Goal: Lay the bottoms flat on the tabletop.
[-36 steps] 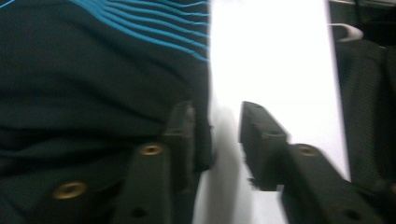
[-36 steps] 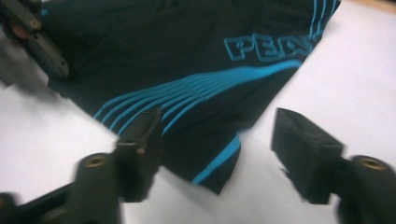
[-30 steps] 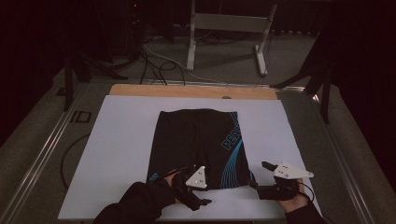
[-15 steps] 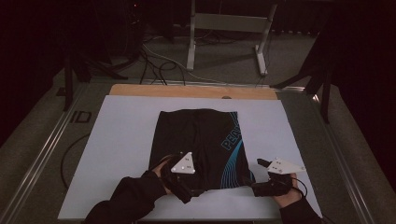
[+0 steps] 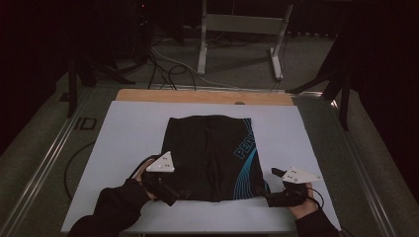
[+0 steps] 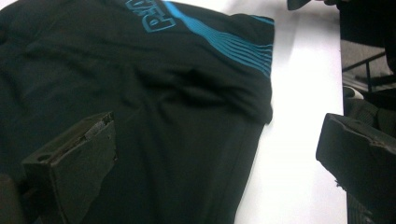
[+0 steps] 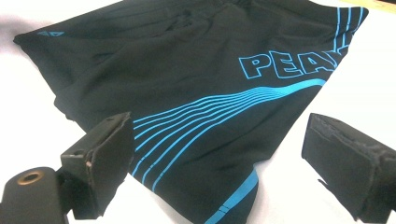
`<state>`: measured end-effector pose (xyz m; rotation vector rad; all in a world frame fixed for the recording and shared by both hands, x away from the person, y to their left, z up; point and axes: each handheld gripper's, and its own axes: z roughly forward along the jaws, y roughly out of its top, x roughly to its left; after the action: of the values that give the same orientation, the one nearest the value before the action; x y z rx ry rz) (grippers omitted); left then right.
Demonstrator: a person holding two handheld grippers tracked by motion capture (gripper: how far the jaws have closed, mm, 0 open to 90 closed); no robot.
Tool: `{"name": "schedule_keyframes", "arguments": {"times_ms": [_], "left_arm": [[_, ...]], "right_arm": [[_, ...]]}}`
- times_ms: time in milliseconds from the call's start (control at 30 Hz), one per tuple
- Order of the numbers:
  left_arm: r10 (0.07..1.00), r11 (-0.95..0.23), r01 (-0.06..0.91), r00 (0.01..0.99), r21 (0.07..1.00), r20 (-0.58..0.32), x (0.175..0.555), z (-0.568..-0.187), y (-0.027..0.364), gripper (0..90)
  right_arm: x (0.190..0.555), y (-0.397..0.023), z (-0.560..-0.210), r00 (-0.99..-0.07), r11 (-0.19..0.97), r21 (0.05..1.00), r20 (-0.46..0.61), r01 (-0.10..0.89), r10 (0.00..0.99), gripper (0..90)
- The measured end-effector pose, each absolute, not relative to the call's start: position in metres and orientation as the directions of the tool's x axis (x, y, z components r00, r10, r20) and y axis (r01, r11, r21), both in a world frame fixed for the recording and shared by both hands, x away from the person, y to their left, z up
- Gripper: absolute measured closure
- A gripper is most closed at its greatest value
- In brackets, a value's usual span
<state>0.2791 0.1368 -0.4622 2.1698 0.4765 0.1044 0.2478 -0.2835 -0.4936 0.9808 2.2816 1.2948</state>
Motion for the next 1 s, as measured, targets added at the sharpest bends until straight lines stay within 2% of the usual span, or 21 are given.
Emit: {"name": "schedule_keyframes", "arguments": {"times_ms": [667,1000], "left_arm": [[0.565,-0.407,0.476,0.802,0.780,-0.194,0.255,-0.486,0.235,0.2],[0.625,-0.381,0.494,0.761,0.782,-0.177,0.228,-0.496,0.256,0.3]], "right_arm": [[0.248,-0.285,-0.495,-0.709,0.341,0.857,0.040,0.387,0.704,9.9],[0.246,-0.285,-0.497,-0.708,0.371,0.838,0.026,0.400,0.705,9.9]]}}
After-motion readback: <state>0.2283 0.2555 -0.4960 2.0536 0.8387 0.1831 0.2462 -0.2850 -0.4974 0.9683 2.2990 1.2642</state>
